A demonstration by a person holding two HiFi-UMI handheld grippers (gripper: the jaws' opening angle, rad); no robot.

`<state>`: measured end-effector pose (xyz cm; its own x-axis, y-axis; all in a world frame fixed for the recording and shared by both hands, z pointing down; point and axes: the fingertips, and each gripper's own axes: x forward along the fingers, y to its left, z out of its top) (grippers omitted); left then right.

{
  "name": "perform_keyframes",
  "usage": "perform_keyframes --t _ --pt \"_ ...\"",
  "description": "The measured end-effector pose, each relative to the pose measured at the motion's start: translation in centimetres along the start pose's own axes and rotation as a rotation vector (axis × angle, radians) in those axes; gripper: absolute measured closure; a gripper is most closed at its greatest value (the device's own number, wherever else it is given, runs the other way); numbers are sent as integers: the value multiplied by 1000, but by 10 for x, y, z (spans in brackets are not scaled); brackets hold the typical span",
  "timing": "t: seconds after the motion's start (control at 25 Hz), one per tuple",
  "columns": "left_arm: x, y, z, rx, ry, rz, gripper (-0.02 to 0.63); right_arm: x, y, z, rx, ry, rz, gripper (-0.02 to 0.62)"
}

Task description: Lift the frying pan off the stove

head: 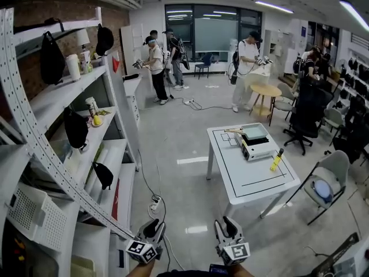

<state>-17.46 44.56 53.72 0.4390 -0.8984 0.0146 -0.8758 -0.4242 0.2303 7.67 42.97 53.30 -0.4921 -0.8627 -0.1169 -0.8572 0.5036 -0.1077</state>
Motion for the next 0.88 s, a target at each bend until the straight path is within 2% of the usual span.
perform_keyframes --t 0.4,0.52,0.88 --pt "-8 -9 -24 -18 52 27 491 -23 -19 -16 10 22 -29 448" --pt "0 -8 -33 -22 69 18 491 -21 -24 -34 28 58 -23 448" --pt "60 36 -27 -58 45 2 491 40 -43 -31 25 104 -31 449"
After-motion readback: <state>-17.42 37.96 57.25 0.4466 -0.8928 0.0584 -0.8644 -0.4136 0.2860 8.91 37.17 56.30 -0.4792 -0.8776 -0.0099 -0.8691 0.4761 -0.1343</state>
